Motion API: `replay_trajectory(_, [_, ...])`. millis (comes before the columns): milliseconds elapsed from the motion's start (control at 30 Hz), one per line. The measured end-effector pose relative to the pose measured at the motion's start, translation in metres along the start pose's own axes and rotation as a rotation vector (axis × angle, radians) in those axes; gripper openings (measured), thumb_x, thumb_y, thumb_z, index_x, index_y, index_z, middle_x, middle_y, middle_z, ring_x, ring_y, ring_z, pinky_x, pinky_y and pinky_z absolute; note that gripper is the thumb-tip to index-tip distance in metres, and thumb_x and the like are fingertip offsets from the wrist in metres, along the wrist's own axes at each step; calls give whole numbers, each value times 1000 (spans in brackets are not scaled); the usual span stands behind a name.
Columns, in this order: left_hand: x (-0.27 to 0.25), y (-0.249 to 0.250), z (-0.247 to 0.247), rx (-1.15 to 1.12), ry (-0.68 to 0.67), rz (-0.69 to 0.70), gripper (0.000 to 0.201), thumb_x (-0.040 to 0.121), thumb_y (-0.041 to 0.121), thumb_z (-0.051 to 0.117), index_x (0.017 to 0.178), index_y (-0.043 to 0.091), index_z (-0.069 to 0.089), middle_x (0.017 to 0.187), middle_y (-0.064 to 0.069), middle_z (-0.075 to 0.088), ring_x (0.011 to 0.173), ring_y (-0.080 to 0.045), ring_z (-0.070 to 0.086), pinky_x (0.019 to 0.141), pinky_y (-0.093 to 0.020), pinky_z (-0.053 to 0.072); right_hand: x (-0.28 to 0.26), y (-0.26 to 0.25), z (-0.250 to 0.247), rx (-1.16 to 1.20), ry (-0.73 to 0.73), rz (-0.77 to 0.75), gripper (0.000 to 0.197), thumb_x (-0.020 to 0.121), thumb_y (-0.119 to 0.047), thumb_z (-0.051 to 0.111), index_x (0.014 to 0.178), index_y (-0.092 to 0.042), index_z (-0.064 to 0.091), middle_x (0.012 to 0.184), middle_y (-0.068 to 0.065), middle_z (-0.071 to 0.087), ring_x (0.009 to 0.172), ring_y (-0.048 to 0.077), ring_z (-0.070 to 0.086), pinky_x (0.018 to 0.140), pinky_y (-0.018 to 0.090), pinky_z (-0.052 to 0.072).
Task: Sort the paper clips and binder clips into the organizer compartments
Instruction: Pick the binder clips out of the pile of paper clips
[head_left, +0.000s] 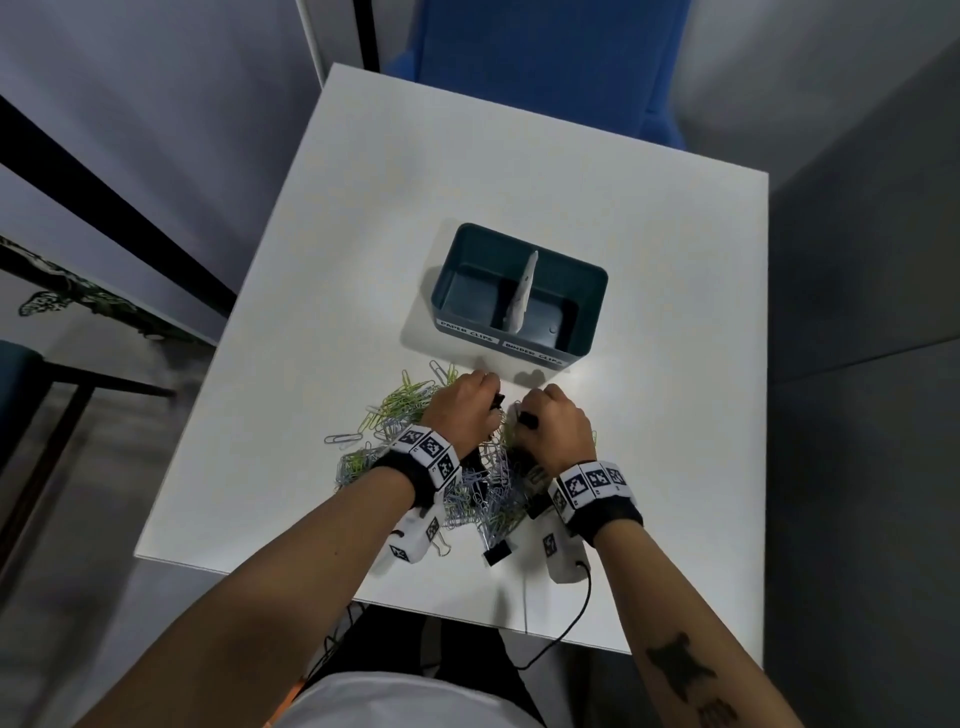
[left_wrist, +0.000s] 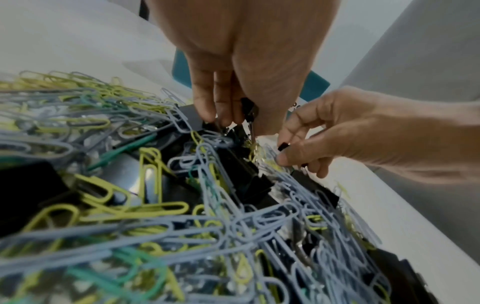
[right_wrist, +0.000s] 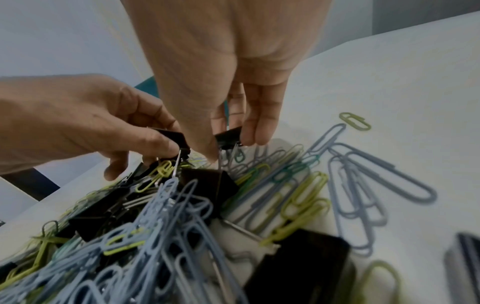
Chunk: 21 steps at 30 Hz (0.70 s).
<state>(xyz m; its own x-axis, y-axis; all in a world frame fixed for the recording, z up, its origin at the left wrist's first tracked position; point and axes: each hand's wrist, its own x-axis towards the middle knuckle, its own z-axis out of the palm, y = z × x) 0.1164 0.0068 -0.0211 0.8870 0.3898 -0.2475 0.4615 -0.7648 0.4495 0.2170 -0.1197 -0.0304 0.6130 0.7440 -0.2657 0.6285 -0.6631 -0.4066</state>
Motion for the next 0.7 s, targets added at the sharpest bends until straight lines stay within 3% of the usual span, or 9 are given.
replay_trajectory(133, [-1, -6, -3, -135, 26, 6, 22, 87, 19, 60, 106, 9, 56, 105, -7, 60, 87, -25, 59, 72, -40, 53, -5, 8, -11, 135, 99, 43, 22, 82, -33, 70, 93, -15, 63, 95, 2, 59, 73, 24, 59, 62, 30, 46])
replay_trajectory(300, [-12, -25, -34, -544, 207, -135, 28, 89, 13, 63, 117, 14, 60, 102, 6, 61, 75, -5, 60, 59, -18, 53, -18, 34, -38, 514, 332, 223, 13, 80, -17, 73, 88, -17, 63, 82, -3, 68, 73, 11, 66, 69, 31, 58])
replay_trajectory(400, [-23, -54, -57, -678, 305, -252, 28, 88, 11, 64, 116, 15, 61, 103, -1, 63, 77, -12, 63, 57, -19, 53, -28, 59, -53, 486, 405, 329, 11, 81, -20, 72, 90, -17, 67, 78, -1, 70, 73, 14, 68, 72, 28, 55])
replay_trajectory(533, [-32, -111, -74, -562, 343, -489, 21, 87, 11, 66, 107, 15, 65, 98, -6, 68, 81, -20, 64, 66, -21, 48, -39, 103, -58, 269, 306, 366, 16, 78, -17, 74, 94, -14, 72, 89, 7, 70, 82, 23, 65, 77, 31, 51])
replay_trajectory(633, [-38, -149, -73, -396, 244, -608, 19, 84, 16, 68, 103, 16, 67, 102, -12, 70, 96, -29, 62, 80, -30, 48, -45, 122, -49, 100, 159, 410, 14, 82, -23, 70, 95, -17, 71, 99, 12, 61, 88, 31, 62, 75, 30, 45])
replay_trajectory(700, [-45, -164, -68, -318, 175, -612, 19, 85, 18, 67, 104, 16, 66, 106, -13, 68, 100, -33, 61, 81, -35, 49, -49, 126, -42, 66, 132, 404, 13, 85, -21, 67, 97, -17, 69, 100, 12, 60, 89, 34, 61, 73, 31, 44])
